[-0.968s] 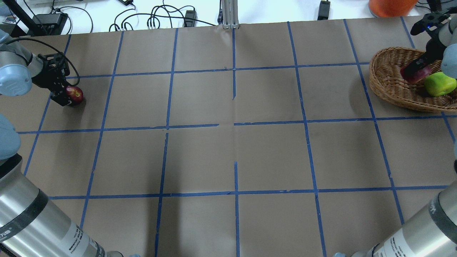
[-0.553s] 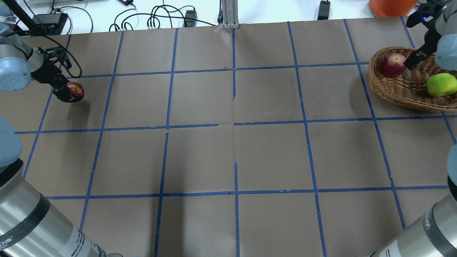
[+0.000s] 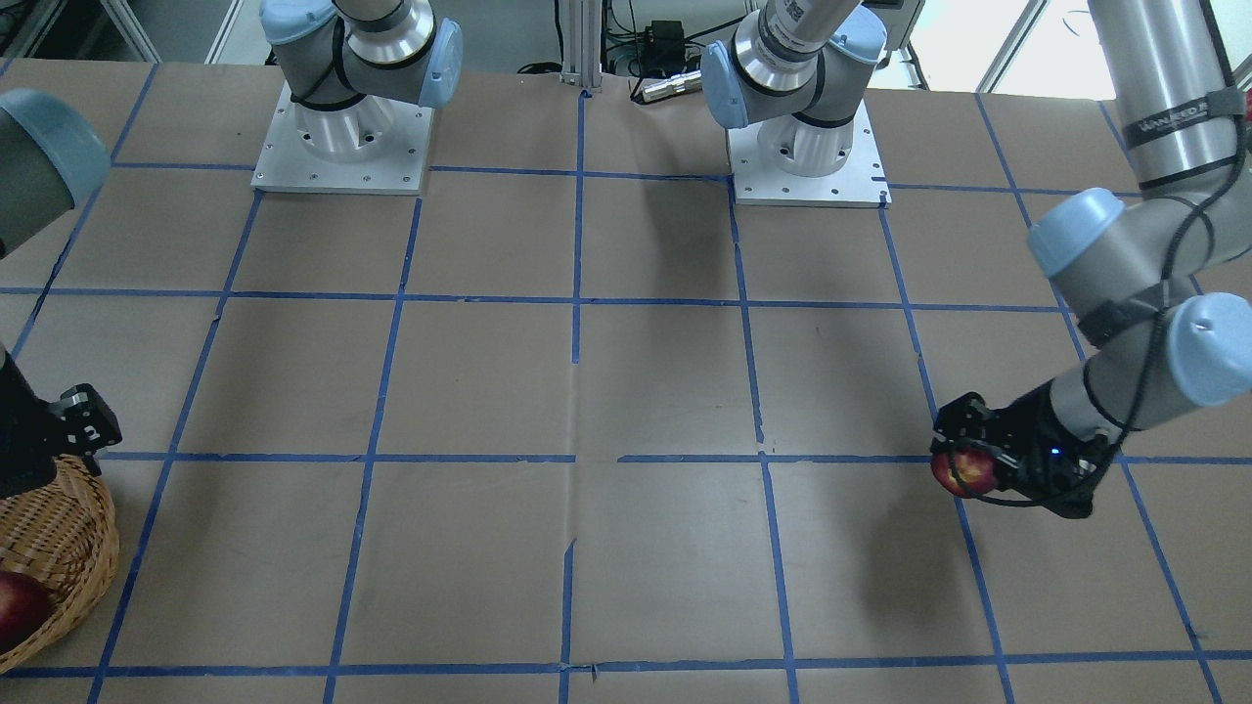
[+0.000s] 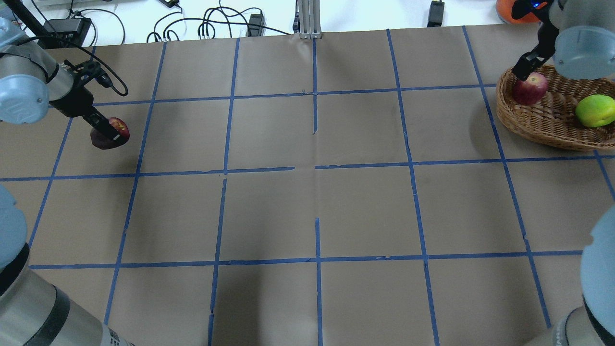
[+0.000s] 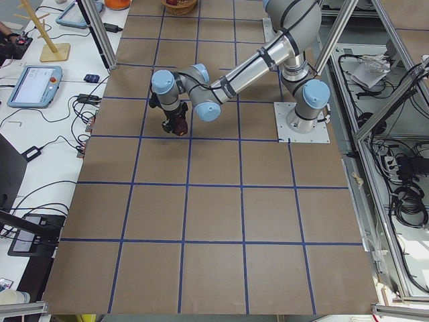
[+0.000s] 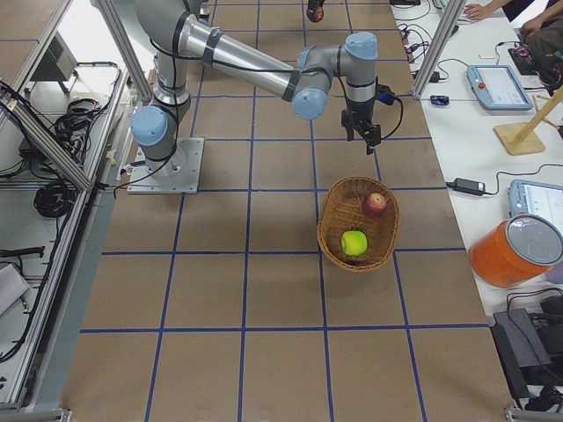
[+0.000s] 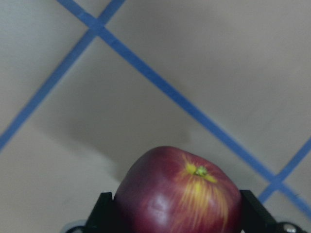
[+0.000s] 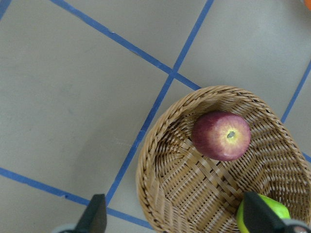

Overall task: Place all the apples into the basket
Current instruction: 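Carry the dark red apple to the table center with the left gripper and release it, then withdraw the left gripper while the right gripper moves over the dark red apple, then lower the right gripper and close it on the dark red apple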

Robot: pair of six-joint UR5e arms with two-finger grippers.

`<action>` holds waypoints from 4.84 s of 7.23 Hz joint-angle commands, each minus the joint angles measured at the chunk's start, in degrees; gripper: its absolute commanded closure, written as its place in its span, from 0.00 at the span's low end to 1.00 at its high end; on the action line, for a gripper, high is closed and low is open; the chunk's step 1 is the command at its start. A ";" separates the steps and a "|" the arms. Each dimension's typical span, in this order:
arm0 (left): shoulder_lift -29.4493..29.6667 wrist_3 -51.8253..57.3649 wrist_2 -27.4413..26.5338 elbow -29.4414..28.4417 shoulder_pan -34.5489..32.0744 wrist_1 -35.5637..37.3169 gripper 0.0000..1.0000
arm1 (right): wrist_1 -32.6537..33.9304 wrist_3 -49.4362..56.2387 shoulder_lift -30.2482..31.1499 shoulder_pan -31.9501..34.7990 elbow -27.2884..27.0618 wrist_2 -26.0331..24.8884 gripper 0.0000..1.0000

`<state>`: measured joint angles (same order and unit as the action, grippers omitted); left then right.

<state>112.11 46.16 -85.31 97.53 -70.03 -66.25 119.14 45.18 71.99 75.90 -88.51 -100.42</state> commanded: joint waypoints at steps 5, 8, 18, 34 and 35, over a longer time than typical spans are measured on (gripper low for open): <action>1.87 -64.99 1.89 2.76 -33.19 9.45 0.74 | -8.73 -15.32 4.91 6.94 -0.61 7.26 0.00; 6.26 -70.23 10.04 2.76 -37.11 14.39 0.71 | -8.05 -26.17 4.83 13.65 -2.89 7.52 0.00; -21.98 -58.83 -4.22 -1.55 -26.83 -25.29 0.00 | 1.14 -53.57 2.90 22.77 -11.84 17.81 0.00; -28.88 -47.22 -1.08 -4.19 -18.39 -27.79 0.00 | 21.05 -61.21 -8.37 34.42 -14.50 11.66 0.87; -29.05 -47.13 -1.08 -4.19 -18.39 -27.88 0.00 | 17.13 -52.91 -6.70 30.49 -14.15 11.31 0.87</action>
<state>83.22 -1.06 -86.39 93.34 -88.42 -94.05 139.66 -15.75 63.34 109.93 -103.22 -88.71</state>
